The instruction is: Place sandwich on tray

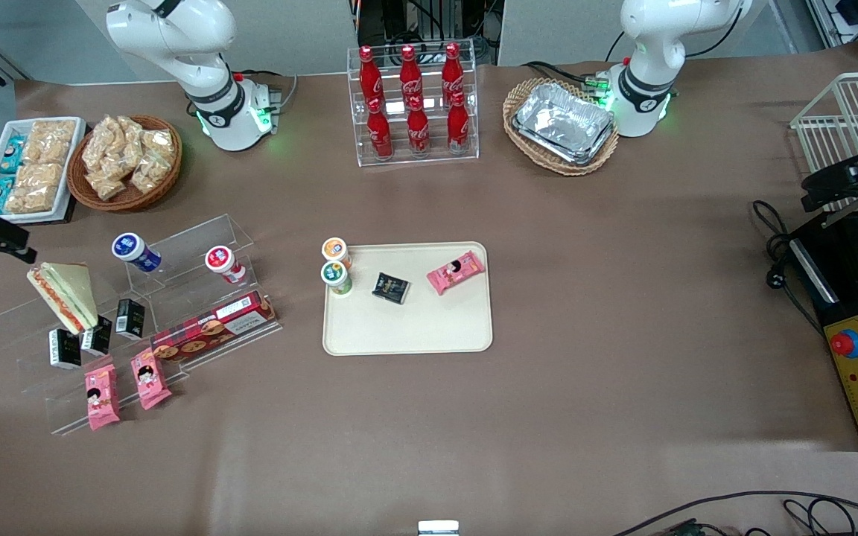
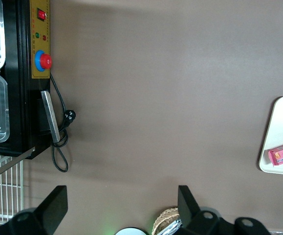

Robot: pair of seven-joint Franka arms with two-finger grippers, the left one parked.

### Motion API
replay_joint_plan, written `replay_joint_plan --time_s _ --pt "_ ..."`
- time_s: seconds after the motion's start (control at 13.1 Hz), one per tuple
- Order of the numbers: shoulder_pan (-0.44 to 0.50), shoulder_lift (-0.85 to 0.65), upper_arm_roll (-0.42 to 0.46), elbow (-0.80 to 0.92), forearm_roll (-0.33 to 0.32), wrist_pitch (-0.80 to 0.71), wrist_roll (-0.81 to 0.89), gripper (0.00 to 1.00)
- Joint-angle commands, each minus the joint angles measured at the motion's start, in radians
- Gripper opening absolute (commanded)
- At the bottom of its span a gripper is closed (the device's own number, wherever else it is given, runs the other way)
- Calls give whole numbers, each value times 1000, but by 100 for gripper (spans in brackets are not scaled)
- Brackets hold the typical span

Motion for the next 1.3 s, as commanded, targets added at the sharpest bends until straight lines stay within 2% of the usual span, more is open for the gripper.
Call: replay_joint_plan --time_s 0.0,0.31,0.53,0.92,1.22 --pt "-7 34 -86 1 55 30 -239 100" --pt "-6 33 -140 -97 55 90 -448 100" --pt "-21 -15 -157 -268 55 240 -532 100" --pt "-26 -38 -157 -453 53 403 -563 100" --pt "-40 -35 -159 -504 53 474 -593 100"
